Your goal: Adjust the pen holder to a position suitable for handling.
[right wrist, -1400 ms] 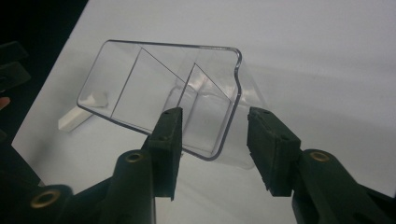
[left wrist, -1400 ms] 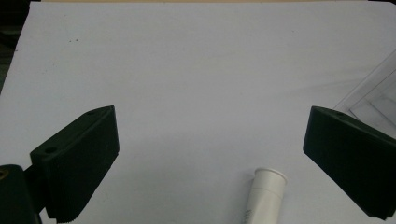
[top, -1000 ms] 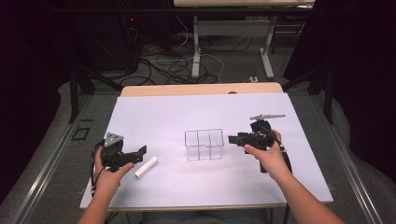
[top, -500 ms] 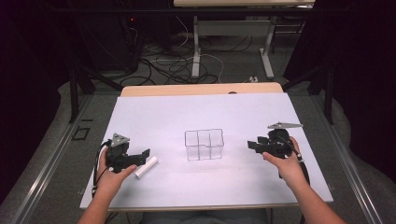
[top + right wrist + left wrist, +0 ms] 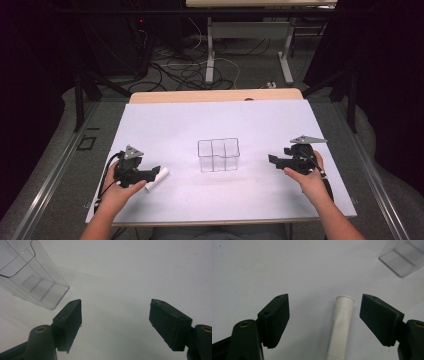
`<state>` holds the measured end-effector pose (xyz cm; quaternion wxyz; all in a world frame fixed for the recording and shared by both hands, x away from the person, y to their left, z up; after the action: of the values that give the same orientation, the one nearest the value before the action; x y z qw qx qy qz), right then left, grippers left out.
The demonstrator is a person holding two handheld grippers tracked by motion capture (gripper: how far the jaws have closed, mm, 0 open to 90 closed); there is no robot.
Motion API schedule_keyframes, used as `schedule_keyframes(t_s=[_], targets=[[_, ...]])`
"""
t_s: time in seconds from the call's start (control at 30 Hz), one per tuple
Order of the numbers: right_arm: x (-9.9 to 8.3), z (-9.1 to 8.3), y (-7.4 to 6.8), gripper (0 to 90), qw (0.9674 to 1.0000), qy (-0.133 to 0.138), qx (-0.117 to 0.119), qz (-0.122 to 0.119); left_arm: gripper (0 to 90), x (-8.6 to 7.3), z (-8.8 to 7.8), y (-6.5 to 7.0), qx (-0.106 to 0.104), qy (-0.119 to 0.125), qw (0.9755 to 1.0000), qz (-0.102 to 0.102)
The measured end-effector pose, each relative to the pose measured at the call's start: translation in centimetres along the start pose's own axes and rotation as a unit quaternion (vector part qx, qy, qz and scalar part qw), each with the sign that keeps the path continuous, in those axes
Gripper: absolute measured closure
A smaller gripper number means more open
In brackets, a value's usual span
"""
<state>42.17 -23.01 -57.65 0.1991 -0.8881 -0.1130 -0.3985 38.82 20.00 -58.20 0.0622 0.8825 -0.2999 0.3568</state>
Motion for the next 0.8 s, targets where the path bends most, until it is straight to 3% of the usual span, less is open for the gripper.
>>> schedule_keyframes(t_s=[0.2, 0.6, 0.8], targets=[[-0.3, 0.3, 0.0, 23.4, 0.9999, -0.004, -0.004, -0.012, 31.2, -0.9, -0.6, 0.7, -0.002, -0.021, 0.9996, 0.018], [-0.5, 0.6, -0.2, 22.9, 0.9999, -0.009, -0.001, -0.01, 40.2, -2.8, -1.2, 1.2, -0.008, -0.063, 0.9978, 0.018], [-0.8, 0.8, -0.2, 22.8, 0.9998, -0.015, -0.002, -0.012, 46.2, -3.6, -0.8, 1.8, -0.023, -0.094, 0.9943, 0.043]])
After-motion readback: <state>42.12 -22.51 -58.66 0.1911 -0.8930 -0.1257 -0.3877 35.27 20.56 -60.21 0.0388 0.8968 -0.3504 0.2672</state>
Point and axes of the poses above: each handheld gripper's, and its own axes: z roughly forward along the jaws, x roughly out of its top, y roughly to its right, the point moved 10 cm from there along z, roughly forward along the jaws, and after that the axes turned 7 degrees about z, right-handed, at the moved point
